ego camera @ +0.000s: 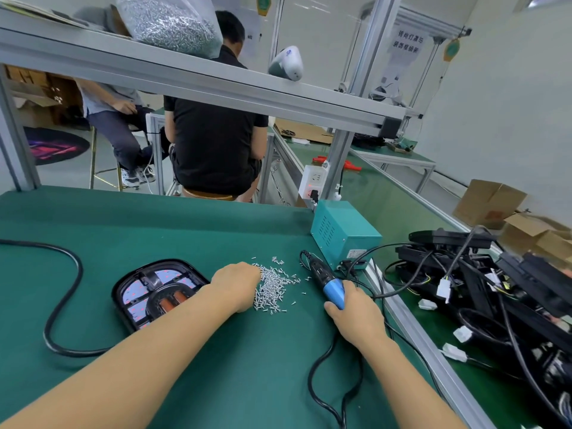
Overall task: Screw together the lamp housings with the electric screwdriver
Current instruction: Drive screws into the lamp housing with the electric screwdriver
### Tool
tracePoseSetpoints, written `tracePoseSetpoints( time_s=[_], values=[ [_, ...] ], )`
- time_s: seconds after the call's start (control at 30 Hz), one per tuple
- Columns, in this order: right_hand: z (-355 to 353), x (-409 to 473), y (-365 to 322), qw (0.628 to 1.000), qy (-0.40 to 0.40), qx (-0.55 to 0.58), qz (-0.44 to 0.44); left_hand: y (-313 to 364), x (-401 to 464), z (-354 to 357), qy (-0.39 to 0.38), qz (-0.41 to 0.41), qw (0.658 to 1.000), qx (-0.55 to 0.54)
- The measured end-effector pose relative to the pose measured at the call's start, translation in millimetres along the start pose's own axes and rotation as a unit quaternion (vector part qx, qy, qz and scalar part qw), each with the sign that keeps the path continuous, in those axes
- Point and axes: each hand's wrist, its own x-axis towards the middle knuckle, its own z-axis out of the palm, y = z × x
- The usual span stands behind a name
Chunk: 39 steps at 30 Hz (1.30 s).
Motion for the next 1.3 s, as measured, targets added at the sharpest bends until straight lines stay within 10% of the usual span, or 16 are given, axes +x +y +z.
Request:
tracePoseSetpoints(
  time_s=[0.53,0.83,0.93,1.07,1.3],
  values=[
    [-4.0,5.1,-0.5,0.999,-0.032,-0.024,0.018,-5.5,-1.9,2.1,0.017,-0.004,0.994,-0.112],
    [-23.5,19.9,-3.0,0.991,-0.086,0.083,0.065,-45.9,-36.9,-11.0,0.112,-0.012,0.811,-0.574],
    [-48.0,21.3,-9.6,0.920,-0.087,0.364,0.116,-57.8,-53.1,-12.1,0.127,-0.008,0.740,-0.660],
    [-88.3,11.1,-35.1,0.723,-0.117,0.675,0.086,-64.4,-72.4,-13.9,0.140,-0.009,0.672,-0.727],
    [-111.8,-35.6,-107.1,0.548,-0.057,0.831,-0.074,-66.1,-99.4,-13.2,0.115,-0.015,0.546,-0.830]
  ],
)
